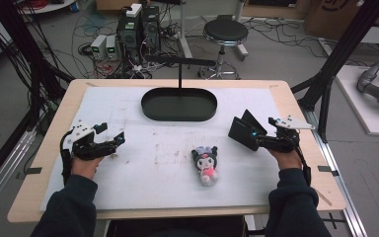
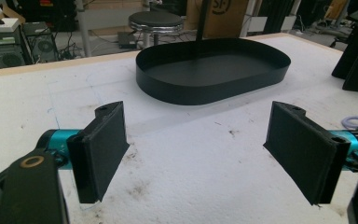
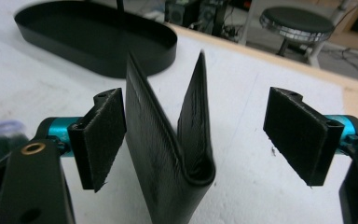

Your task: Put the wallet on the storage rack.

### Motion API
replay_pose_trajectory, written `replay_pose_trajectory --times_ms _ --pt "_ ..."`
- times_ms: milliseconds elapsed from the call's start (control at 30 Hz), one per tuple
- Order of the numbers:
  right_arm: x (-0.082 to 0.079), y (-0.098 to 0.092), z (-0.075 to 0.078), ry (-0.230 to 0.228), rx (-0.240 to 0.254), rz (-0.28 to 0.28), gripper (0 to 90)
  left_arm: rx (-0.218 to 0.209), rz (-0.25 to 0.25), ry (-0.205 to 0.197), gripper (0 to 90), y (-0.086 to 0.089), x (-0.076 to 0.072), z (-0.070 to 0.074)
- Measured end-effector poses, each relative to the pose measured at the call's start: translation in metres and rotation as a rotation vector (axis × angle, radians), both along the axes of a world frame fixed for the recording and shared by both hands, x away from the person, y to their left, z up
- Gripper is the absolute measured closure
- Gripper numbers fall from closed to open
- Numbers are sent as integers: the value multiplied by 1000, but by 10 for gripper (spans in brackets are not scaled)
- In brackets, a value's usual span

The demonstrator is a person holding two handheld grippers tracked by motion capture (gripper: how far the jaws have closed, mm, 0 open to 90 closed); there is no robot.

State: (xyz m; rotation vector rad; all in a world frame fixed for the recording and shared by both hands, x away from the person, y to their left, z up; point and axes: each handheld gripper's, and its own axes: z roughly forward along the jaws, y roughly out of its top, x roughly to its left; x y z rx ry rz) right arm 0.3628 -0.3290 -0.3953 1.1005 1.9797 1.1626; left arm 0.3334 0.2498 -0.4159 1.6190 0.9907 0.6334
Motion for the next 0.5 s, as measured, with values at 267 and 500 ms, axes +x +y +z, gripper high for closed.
replay_pose_trajectory --times_ms 267,500 --pt "9 9 -16 61 -17 35 395 -1 0 4 202 -1 0 0" --pt "9 9 -17 83 15 74 727 4 1 4 202 -1 0 0"
